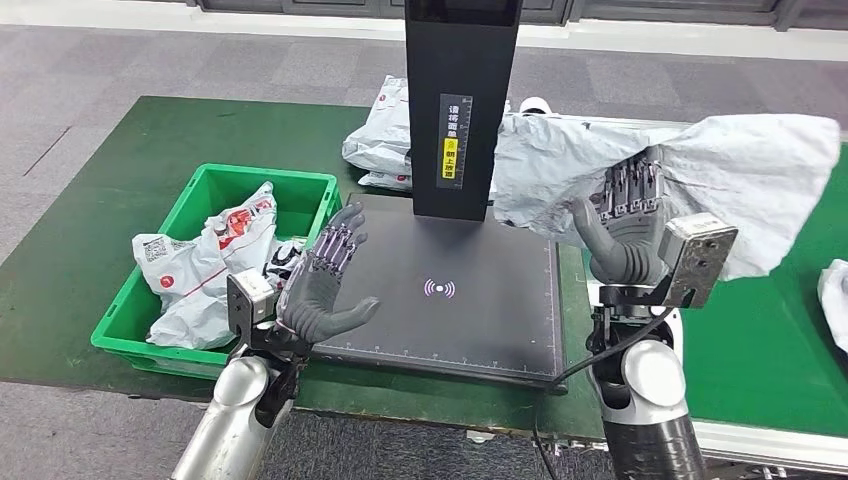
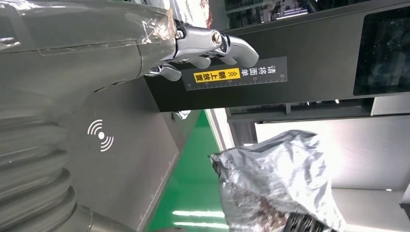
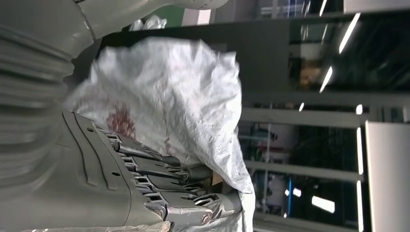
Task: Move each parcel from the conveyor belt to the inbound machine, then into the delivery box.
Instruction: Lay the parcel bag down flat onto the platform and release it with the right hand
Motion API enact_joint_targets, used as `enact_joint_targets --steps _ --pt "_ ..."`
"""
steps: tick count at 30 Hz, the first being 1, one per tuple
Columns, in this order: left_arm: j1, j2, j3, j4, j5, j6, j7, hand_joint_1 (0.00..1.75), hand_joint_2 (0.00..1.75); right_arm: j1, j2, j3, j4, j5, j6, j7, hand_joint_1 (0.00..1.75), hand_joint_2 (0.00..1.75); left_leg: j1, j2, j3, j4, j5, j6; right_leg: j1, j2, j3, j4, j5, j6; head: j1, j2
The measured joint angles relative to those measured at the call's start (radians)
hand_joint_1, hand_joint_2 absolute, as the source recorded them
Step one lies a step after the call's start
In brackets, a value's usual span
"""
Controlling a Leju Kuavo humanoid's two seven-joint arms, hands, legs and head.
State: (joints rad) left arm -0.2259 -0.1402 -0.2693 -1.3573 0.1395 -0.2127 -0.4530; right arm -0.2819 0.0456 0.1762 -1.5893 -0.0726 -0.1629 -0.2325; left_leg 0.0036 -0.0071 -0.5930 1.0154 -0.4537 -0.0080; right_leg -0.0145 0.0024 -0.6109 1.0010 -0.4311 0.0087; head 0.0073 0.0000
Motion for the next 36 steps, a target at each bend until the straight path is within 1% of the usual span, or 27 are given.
enact_joint_targets --steps 4,7,10,15,18,22,29,33,36 --pt "-0.007 -0.004 0.000 0.012 -0.002 0.002 0.002 0.00 1.75 0.032 0.000 -0.025 -0.006 -0.013 -0.001 0.011 0.00 1.75 0.000 0.000 0.000 0.000 0.000 0.000 0.000 0.001 0.000 0.000 0.000 0.000 0.000 0.000" --pt "-0.010 -0.008 -0.001 0.017 -0.003 0.001 0.009 0.00 1.75 0.030 -0.001 -0.031 0.025 -0.009 0.024 0.062 0.00 1.75 0.000 0.001 0.000 0.000 0.000 0.000 0.000 0.001 0.000 0.000 0.000 0.000 0.000 0.000" --pt "-0.015 -0.010 -0.004 0.022 -0.003 -0.004 0.020 0.00 1.75 -0.008 -0.005 -0.031 0.136 0.043 0.098 0.122 0.00 1.75 0.000 0.002 0.000 0.000 0.000 0.000 0.000 0.002 0.000 0.000 0.000 0.000 0.000 0.000" --pt "-0.017 -0.011 -0.009 0.027 -0.002 -0.023 0.029 0.00 1.75 -0.112 0.001 -0.017 0.386 0.140 0.264 0.133 0.00 1.75 0.000 0.002 -0.001 0.000 0.002 0.000 0.000 0.001 0.000 0.001 0.001 0.000 0.000 0.000" --pt "-0.017 -0.011 -0.016 0.029 -0.002 -0.031 0.030 0.00 1.75 -0.183 0.017 0.023 0.525 0.191 0.319 0.140 0.00 1.75 0.000 0.002 0.000 0.000 0.002 -0.001 0.000 0.001 0.000 0.001 0.001 0.000 0.000 0.000" --pt "-0.015 -0.012 -0.026 0.021 -0.006 -0.035 0.031 0.00 1.75 -0.252 0.044 0.099 0.658 0.264 0.353 0.161 0.00 1.75 0.001 0.001 -0.001 0.000 0.002 -0.001 0.000 0.001 0.000 0.002 0.001 -0.001 0.000 0.000" --pt "-0.011 -0.012 -0.032 0.000 -0.011 -0.036 0.031 0.00 1.75 -0.310 0.089 0.197 0.780 0.331 0.384 0.189 0.00 1.75 0.001 0.001 -0.001 0.000 0.002 -0.001 0.000 0.001 0.000 0.002 0.001 -0.001 0.000 0.000" --pt "-0.015 -0.012 -0.046 -0.003 -0.017 -0.040 0.034 0.00 1.75 -0.343 0.138 0.258 0.858 0.366 0.440 0.182 0.00 1.75 0.001 0.002 0.000 0.000 0.002 -0.001 0.000 0.002 -0.001 0.002 0.001 -0.001 0.000 0.000" --pt "-0.019 -0.013 -0.058 -0.006 -0.017 -0.050 0.030 0.00 1.75 -0.356 0.177 0.303 0.907 0.376 0.461 0.168 0.00 1.75 0.001 0.001 0.000 0.000 0.002 -0.001 0.000 0.001 -0.001 0.002 0.001 -0.001 0.000 0.000"
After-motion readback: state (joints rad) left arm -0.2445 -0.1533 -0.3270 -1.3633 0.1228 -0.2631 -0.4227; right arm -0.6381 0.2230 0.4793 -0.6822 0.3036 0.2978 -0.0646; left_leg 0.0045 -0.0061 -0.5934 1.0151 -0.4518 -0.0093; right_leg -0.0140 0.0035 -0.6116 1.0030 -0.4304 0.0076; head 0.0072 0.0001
